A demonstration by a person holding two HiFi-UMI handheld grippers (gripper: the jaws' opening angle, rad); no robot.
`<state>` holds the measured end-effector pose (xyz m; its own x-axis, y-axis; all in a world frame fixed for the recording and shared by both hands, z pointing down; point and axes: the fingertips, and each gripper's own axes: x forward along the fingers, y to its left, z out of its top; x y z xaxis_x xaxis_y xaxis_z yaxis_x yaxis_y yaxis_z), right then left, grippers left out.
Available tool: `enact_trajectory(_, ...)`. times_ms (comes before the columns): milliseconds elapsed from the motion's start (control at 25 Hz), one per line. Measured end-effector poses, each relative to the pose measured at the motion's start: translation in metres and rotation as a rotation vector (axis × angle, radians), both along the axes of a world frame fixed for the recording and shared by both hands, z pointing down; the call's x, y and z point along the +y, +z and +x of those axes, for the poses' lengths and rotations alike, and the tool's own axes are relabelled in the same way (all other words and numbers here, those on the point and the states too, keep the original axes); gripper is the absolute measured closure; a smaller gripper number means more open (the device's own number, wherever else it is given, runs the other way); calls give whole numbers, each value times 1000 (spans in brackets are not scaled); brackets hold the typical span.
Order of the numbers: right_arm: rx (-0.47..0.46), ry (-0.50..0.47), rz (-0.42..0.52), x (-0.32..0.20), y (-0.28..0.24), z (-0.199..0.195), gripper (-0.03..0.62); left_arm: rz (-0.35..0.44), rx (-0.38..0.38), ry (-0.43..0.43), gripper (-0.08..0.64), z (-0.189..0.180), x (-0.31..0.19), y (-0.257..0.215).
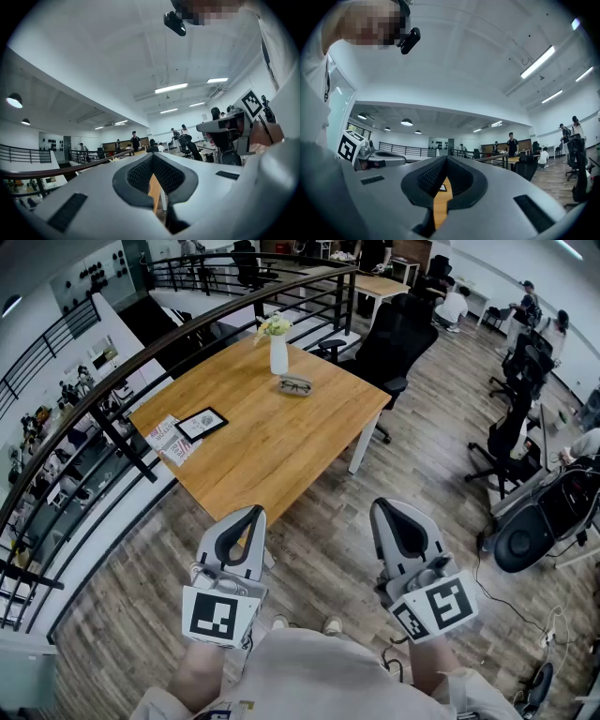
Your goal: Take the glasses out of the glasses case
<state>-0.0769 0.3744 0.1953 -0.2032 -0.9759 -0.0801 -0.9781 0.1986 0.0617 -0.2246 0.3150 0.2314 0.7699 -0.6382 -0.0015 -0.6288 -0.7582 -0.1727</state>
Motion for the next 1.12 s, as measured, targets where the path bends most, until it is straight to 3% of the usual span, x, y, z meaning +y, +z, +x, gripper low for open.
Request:
enact_trajectory(240, -59, -25, -7, 6, 1, 3, 568, -1, 7, -2, 545, 2, 6, 1)
enact_trajectory(640, -60, -25, -19, 17, 6, 13, 568, -6, -3, 4, 545, 12, 15, 0)
enact_trajectory(800, -56, -29, -27, 18, 9, 15, 568, 66, 2, 11, 545, 10, 13, -1)
enact_trajectory(1000, -78, -51, 0, 23, 1, 21, 563, 61, -8, 9, 545, 19, 14, -2)
enact_trajectory(1040, -83, -64, 4, 24, 0, 21, 546, 59, -4, 12, 545, 21, 15, -3)
enact_trajectory(1120, -81, -94, -3, 26, 0, 19, 389, 57, 5, 18, 545, 25, 17, -4)
